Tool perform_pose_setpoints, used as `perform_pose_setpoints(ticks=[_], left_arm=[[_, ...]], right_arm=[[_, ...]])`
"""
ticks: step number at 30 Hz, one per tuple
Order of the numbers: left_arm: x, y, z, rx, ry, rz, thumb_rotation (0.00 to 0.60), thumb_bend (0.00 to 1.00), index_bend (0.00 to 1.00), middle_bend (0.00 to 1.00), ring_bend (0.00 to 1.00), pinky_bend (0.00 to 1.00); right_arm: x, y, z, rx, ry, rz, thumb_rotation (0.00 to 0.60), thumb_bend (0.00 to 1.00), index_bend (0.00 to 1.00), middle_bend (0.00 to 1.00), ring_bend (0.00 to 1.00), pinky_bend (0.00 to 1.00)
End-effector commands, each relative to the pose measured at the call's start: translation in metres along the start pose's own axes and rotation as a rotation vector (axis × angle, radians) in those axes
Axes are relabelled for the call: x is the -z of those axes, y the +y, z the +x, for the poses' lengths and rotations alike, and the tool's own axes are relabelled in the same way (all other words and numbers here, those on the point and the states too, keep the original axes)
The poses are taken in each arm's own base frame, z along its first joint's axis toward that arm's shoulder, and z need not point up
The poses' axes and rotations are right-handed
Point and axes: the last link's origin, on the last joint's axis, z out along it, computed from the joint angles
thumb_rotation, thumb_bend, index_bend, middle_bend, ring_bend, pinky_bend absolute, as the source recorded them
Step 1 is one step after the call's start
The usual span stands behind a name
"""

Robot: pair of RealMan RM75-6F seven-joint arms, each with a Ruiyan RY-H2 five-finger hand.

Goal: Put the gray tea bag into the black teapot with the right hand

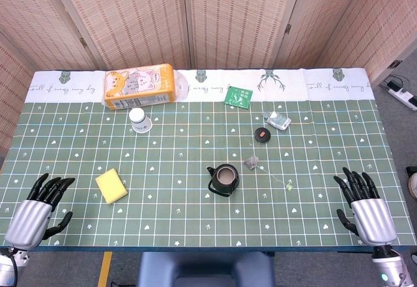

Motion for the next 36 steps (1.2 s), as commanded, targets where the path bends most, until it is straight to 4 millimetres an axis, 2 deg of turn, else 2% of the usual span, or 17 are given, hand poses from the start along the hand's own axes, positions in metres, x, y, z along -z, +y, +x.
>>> perform_pose_setpoints(ticks=[1,5,9,13,21,27,36], left_arm=[[-0.004,-0.003,-0.001,0.004,-0.006,0.013,0.6,0.37,0.09,0.13,0.11,0.01],[-0.007,-0.001,-0.004,0.021,-0.014,-0.002,0.6,0.37,0.09,0.13,0.11,0.01],[-0.009,-0.001,-0.006,0.034,-0.022,0.006,0.6,0.37,0.08,0.13,0.11,0.01],[-0.006,-0.001,-0.006,0.019,-0.008,0.015,0.6,0.37,0.08,0.13,0.11,0.01],[0.006,-0.007,0.005,0.038,0.024,0.07,0.6,0.37,0.06,0.13,0.09,0.01],[0.005,-0.014,0.004,0.045,-0.001,0.101,0.6,0.37,0.05,0.13,0.09,0.01],[0.002,-0.017,0.004,0.043,-0.005,0.119,0.6,0.37,0.05,0.13,0.09,0.01]], right_arm=[[0.0,0.002,0.0,-0.002,-0.009,-0.004,0.6,0.38,0.1,0.0,0.0,0.0],[0.001,0.004,0.002,0.004,-0.001,-0.017,0.6,0.38,0.1,0.0,0.0,0.0],[-0.006,-0.006,0.007,0.062,0.031,0.037,0.6,0.38,0.1,0.0,0.0,0.0],[-0.016,-0.012,0.001,0.104,-0.017,0.086,0.6,0.38,0.13,0.0,0.0,0.0],[-0.037,-0.028,-0.037,0.056,-0.072,0.171,0.6,0.38,0.37,0.0,0.0,0.0],[-0.048,-0.036,-0.067,0.078,-0.108,0.199,0.6,0.38,0.41,0.0,0.0,0.0],[-0.068,-0.029,-0.087,0.098,-0.117,0.18,0.6,0.38,0.41,0.0,0.0,0.0]])
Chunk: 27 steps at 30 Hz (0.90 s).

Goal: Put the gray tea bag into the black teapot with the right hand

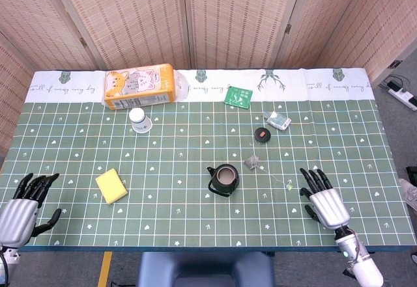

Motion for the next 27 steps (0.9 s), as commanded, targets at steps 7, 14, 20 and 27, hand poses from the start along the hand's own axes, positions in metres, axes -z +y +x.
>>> perform_pose_setpoints(ticks=[7,14,20,27], left_arm=[[-0.002,-0.001,-0.001,-0.002,-0.005,0.001,0.6,0.37,0.05,0.11,0.09,0.01],[-0.004,-0.004,-0.001,0.006,-0.008,0.013,0.6,0.37,0.05,0.11,0.09,0.01],[-0.003,-0.004,0.0,0.005,-0.012,0.021,0.6,0.37,0.06,0.11,0.09,0.01],[-0.001,-0.002,0.001,0.01,-0.016,0.008,0.6,0.37,0.06,0.11,0.09,0.01]], right_arm=[[-0.047,0.005,-0.006,0.0,-0.039,0.009,0.6,0.38,0.41,0.0,0.0,0.0],[-0.06,-0.007,-0.008,0.014,-0.023,0.044,0.6,0.38,0.41,0.0,0.0,0.0],[-0.057,-0.01,-0.013,0.036,-0.024,0.052,0.6,0.38,0.41,0.0,0.0,0.0],[-0.058,-0.011,-0.018,0.044,-0.024,0.044,0.6,0.38,0.41,0.0,0.0,0.0]])
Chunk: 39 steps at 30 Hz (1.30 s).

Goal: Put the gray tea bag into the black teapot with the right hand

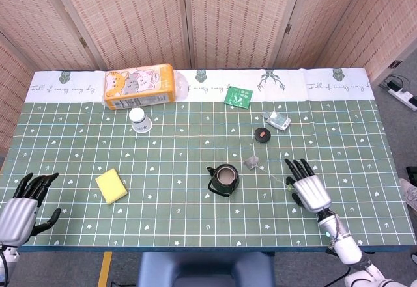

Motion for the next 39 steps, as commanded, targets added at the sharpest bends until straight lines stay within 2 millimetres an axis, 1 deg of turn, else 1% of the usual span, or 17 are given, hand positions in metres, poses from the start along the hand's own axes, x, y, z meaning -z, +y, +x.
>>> perform_pose_setpoints(ticks=[1,14,21,39], left_arm=[[0.0,0.0,0.0,0.001,0.002,-0.001,0.6,0.37,0.06,0.11,0.09,0.01],[0.0,-0.001,0.002,0.007,0.01,0.001,0.6,0.37,0.06,0.11,0.09,0.01],[0.001,-0.001,0.003,0.008,0.015,-0.002,0.6,0.37,0.06,0.11,0.09,0.01],[0.0,-0.002,0.003,0.012,0.018,-0.011,0.6,0.37,0.05,0.11,0.09,0.01]], right_arm=[[-0.002,0.0,-0.001,0.003,-0.002,-0.002,0.6,0.38,0.41,0.0,0.0,0.0],[-0.011,-0.003,-0.002,0.027,-0.012,0.009,0.6,0.38,0.41,0.0,0.0,0.0],[-0.011,-0.003,-0.002,0.035,-0.021,0.013,0.6,0.38,0.41,0.0,0.0,0.0],[-0.013,-0.001,-0.003,0.041,-0.034,0.001,0.6,0.38,0.49,0.0,0.0,0.0]])
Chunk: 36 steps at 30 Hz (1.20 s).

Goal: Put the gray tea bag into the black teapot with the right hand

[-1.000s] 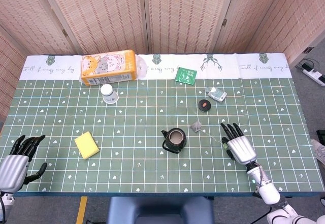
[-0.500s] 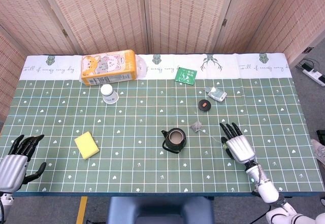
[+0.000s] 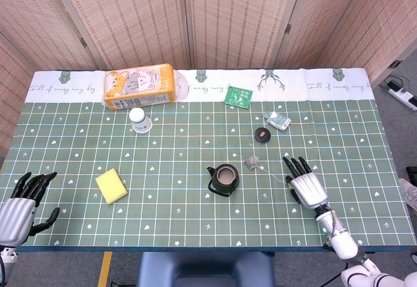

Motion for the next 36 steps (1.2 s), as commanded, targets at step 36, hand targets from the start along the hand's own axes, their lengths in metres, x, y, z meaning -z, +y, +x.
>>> perform_pose_setpoints(ticks=[36], left_arm=[[-0.0005,-0.0002,0.0016,0.01,0.016,-0.009,0.6,0.37,0.03,0.09,0.09,0.01]], right_arm=[[-0.0038,-0.0056,0.0079,-0.029,0.03,0.018,0.6,0.38,0.57,0.0,0.0,0.0]])
